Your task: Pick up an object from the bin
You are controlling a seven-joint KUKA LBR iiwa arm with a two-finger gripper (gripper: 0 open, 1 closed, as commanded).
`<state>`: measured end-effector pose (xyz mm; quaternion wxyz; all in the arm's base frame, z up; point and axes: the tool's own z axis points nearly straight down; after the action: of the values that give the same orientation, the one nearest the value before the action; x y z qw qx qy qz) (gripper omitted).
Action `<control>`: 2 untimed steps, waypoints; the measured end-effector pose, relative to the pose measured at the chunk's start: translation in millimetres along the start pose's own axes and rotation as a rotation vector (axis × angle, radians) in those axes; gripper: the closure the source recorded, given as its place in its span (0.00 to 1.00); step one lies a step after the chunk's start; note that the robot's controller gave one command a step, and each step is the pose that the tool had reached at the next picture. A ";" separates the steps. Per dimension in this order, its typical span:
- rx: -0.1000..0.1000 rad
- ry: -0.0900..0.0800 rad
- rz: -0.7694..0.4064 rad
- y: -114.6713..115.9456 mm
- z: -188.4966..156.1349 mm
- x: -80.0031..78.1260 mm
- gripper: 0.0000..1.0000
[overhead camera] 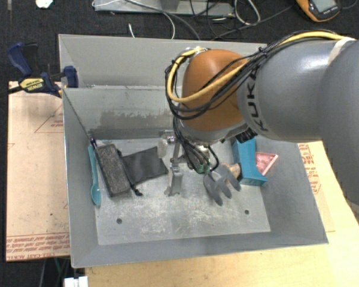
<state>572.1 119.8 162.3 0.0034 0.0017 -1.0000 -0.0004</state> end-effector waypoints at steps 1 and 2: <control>-0.001 -0.007 0.003 -0.6 -4.4 -1.9 0.00; -0.001 -0.012 -0.117 11.5 56.1 -26.9 0.00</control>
Offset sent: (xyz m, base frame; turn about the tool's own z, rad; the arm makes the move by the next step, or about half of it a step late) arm 0.0375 0.0173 -0.0923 -0.1821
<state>598.6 131.4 106.0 -0.0025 0.0602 -0.9982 -0.0012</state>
